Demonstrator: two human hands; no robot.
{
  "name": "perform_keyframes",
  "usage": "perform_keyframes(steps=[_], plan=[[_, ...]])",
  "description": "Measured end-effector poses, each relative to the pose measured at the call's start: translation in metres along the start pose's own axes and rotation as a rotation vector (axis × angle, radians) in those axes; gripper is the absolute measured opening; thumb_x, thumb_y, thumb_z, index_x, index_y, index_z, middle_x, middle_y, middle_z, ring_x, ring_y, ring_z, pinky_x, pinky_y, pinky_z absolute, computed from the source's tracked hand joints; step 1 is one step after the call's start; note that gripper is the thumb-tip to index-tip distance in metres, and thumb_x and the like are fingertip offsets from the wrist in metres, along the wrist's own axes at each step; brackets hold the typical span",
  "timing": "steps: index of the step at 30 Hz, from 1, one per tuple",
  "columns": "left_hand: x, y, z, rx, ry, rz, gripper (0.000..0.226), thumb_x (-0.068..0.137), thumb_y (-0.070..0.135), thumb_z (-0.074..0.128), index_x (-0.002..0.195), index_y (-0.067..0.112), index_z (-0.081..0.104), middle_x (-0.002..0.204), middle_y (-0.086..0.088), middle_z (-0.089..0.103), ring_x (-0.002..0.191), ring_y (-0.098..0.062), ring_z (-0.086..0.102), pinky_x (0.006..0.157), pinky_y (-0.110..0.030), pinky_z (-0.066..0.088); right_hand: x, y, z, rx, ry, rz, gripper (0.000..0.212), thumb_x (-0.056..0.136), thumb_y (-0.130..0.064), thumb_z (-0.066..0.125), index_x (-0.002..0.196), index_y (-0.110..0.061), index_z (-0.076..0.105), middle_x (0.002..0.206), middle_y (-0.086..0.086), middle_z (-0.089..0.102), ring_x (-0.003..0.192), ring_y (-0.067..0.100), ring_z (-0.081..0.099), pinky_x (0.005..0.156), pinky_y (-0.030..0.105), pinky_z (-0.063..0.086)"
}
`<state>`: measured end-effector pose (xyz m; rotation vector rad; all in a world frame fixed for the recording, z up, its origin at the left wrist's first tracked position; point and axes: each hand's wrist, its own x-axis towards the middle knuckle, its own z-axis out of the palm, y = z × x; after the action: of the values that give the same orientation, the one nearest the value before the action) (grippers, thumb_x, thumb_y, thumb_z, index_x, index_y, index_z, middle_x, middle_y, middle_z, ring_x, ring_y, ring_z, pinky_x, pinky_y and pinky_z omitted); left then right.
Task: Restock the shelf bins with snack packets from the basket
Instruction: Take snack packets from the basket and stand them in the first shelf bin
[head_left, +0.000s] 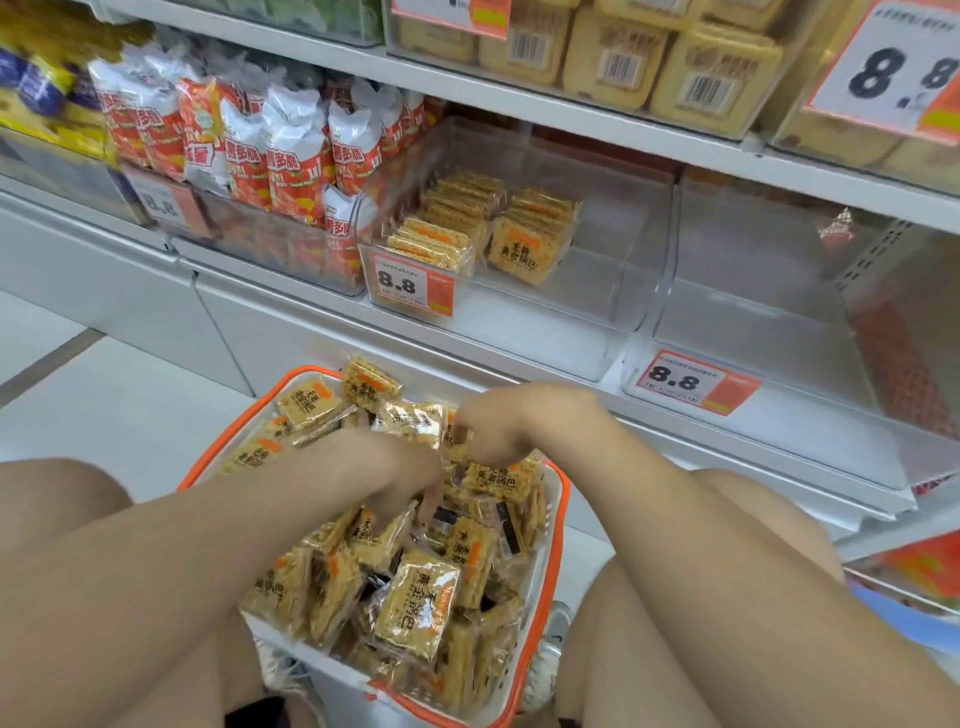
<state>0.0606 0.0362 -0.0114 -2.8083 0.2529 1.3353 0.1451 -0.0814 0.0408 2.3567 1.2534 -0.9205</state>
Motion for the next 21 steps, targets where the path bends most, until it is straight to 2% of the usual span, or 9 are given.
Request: perform_keyframes(steps=[2,5,9,11,14,15,17,19,21], plan=[[0.006,0.001,0.01,0.067,-0.054,0.022,0.059,0.089,0.007,0.081,0.142,0.028,0.064,0.162,-0.002,0.034,0.142,-0.03,0.046,0.096,-0.038,0.048,0.004,-0.005,-0.004,0.054,0.082,-0.041,0.047,0.094,-0.012,0.046,0.14,-0.014,0.059,0.137,0.012,0.062,0.123,0.035,0.061,0.1,0.052,0.055],[0.014,-0.003,0.018,0.089,-0.021,0.058,0.046,0.094,0.01,0.077,0.136,0.027,0.07,0.162,0.001,0.039,0.143,-0.027,0.045,0.107,-0.04,0.048,0.013,-0.007,-0.008,0.096,0.177,-0.092,0.044,0.095,-0.012,0.047,0.138,-0.015,0.058,0.135,0.011,0.062,0.119,0.034,0.061,0.098,0.052,0.055],[0.014,-0.006,0.015,0.084,0.038,0.07,0.036,0.096,0.006,0.074,0.125,0.026,0.075,0.16,0.002,0.045,0.14,-0.025,0.05,0.094,-0.035,0.047,0.02,-0.008,-0.011,0.09,0.126,-0.074,0.046,0.097,-0.013,0.048,0.142,-0.019,0.056,0.138,0.01,0.061,0.12,0.033,0.06,0.099,0.051,0.055],[0.015,-0.011,0.013,0.044,0.069,0.083,0.034,0.097,0.006,0.072,0.124,0.026,0.076,0.157,0.001,0.048,0.135,-0.026,0.053,0.089,-0.033,0.047,0.021,-0.007,-0.013,0.076,0.106,-0.065,0.043,0.096,-0.013,0.048,0.137,-0.015,0.061,0.137,0.01,0.063,0.122,0.034,0.062,0.1,0.052,0.055],[0.017,-0.024,0.004,-0.096,0.198,0.117,0.028,0.097,0.016,0.073,0.122,0.029,0.074,0.148,0.001,0.049,0.121,-0.025,0.059,0.095,-0.039,0.053,0.018,-0.002,-0.018,0.116,0.184,-0.03,0.039,0.094,-0.014,0.052,0.128,-0.004,0.068,0.131,0.019,0.067,0.122,0.039,0.063,0.099,0.056,0.056],[0.017,-0.028,0.0,-0.144,0.25,0.133,0.026,0.098,0.02,0.073,0.122,0.03,0.074,0.144,0.001,0.047,0.116,-0.024,0.059,0.094,-0.04,0.053,0.015,0.0,-0.021,0.147,0.237,-0.021,0.036,0.093,-0.014,0.052,0.123,0.0,0.068,0.126,0.023,0.069,0.119,0.042,0.064,0.096,0.056,0.057],[0.015,-0.034,-0.009,-0.253,0.33,0.171,0.023,0.098,0.026,0.072,0.12,0.032,0.073,0.139,0.003,0.045,0.105,-0.019,0.059,0.087,-0.037,0.051,0.008,0.004,-0.028,0.194,0.334,0.009,0.021,0.094,-0.014,0.053,0.101,0.0,0.067,0.104,0.023,0.069,0.095,0.042,0.066,0.078,0.048,0.06],[0.012,-0.04,-0.018,-0.412,0.4,0.222,0.016,0.098,0.028,0.072,0.113,0.034,0.072,0.132,0.007,0.053,0.095,-0.015,0.066,0.083,-0.039,0.055,0.003,0.011,-0.032,0.218,0.405,0.046,0.019,0.094,-0.011,0.052,0.076,-0.007,0.054,0.079,0.015,0.056,0.074,0.034,0.055,0.057,0.035,0.044],[0.006,-0.044,-0.027,-0.558,0.463,0.265,0.014,0.098,0.026,0.072,0.109,0.034,0.071,0.114,0.014,0.066,0.094,-0.008,0.068,0.085,-0.037,0.056,-0.004,0.017,-0.034,0.25,0.404,0.079,0.026,0.092,-0.01,0.052,0.067,-0.01,0.045,0.069,0.011,0.049,0.071,0.034,0.051,0.053,0.033,0.035]])
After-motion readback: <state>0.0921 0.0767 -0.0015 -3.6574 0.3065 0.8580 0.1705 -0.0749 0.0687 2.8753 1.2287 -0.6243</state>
